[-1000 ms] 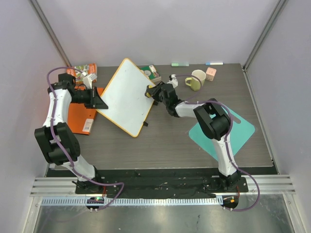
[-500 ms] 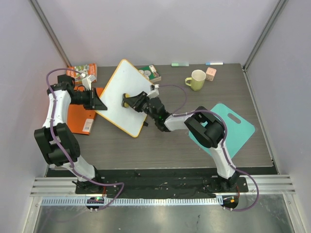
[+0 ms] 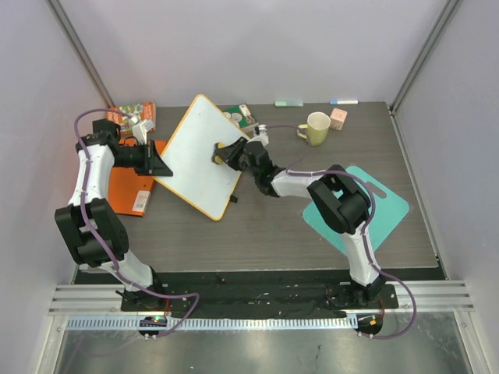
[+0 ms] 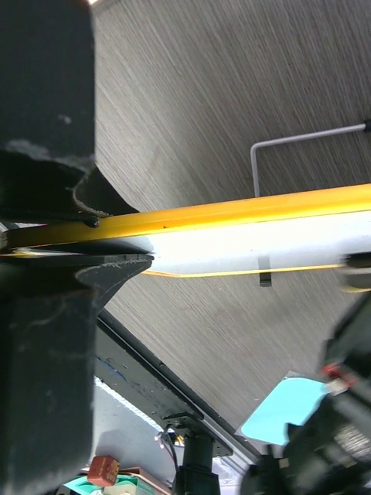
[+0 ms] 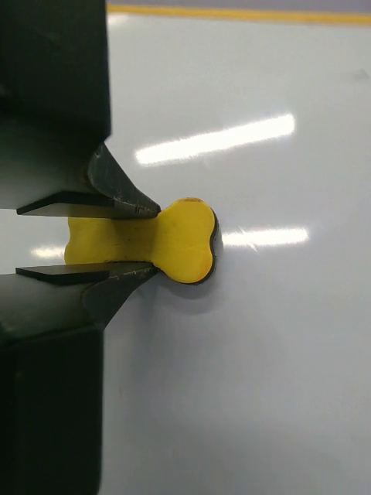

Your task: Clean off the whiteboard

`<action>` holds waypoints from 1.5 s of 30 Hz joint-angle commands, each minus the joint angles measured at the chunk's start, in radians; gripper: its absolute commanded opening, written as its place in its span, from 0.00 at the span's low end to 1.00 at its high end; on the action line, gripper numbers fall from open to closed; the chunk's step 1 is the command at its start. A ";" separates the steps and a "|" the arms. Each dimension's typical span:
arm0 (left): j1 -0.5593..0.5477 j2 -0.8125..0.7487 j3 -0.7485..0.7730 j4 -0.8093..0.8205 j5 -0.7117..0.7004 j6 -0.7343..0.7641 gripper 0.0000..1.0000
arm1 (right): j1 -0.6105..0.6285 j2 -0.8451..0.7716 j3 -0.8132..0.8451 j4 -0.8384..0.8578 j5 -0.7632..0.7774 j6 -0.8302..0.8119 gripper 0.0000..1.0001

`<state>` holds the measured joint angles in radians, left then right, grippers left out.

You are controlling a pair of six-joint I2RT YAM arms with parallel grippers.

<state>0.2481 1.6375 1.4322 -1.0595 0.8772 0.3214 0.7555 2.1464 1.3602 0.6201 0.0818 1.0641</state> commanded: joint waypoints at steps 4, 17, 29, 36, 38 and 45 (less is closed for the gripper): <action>-0.061 -0.019 -0.009 0.049 -0.127 0.222 0.00 | -0.117 -0.010 -0.084 -0.322 0.029 -0.081 0.01; -0.059 -0.025 -0.009 0.049 -0.135 0.223 0.00 | 0.044 -0.045 -0.220 -0.224 -0.065 -0.101 0.01; -0.059 -0.019 -0.006 0.044 -0.133 0.220 0.00 | 0.171 -0.042 -0.251 -0.171 -0.112 -0.072 0.01; -0.059 -0.016 -0.012 0.047 -0.141 0.223 0.00 | 0.212 -0.034 -0.167 -0.138 -0.148 -0.056 0.01; -0.059 -0.016 -0.015 0.049 -0.147 0.222 0.00 | 0.214 -0.048 -0.150 -0.143 -0.146 -0.058 0.01; -0.059 -0.016 -0.010 0.047 -0.142 0.219 0.00 | 0.203 -0.170 -0.147 -0.189 -0.027 -0.104 0.01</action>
<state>0.2390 1.6203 1.4361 -1.0710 0.8658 0.3260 0.8307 2.0247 1.1694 0.4389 0.2459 0.9691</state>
